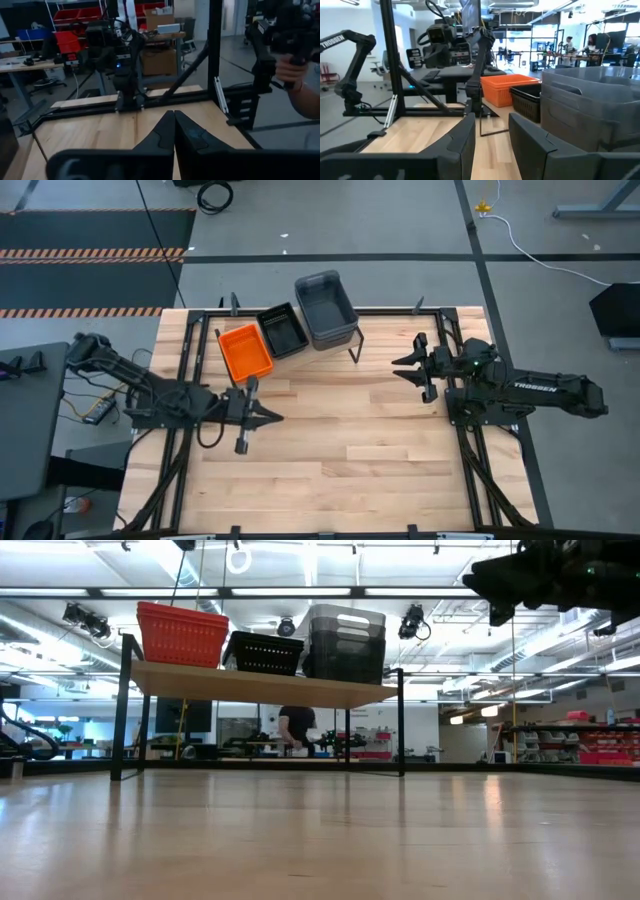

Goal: Stack baskets on shelf by color
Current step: Return to Home Position

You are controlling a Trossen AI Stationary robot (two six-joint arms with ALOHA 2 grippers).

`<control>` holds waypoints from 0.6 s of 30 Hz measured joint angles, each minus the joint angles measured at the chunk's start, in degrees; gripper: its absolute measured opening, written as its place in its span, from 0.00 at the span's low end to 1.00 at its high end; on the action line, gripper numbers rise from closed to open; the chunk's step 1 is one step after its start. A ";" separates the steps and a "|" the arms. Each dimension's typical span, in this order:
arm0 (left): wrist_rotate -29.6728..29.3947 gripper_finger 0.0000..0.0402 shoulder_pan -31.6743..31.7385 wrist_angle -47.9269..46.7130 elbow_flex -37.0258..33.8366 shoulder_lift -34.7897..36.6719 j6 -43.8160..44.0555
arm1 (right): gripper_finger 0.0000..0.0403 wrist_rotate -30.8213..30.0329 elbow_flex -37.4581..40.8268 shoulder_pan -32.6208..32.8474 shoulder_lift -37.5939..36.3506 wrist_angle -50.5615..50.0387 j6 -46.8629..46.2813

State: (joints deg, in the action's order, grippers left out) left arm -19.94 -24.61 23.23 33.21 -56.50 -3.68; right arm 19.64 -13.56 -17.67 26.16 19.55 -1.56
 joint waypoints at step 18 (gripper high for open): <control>0.53 0.01 3.94 0.97 0.00 -0.53 -0.02 | 0.31 -6.27 -0.04 -0.02 6.31 7.29 0.35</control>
State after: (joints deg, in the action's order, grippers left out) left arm -19.41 -20.67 24.20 33.21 -57.03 -3.70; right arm 13.37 -13.61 -17.69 32.48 26.84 -1.21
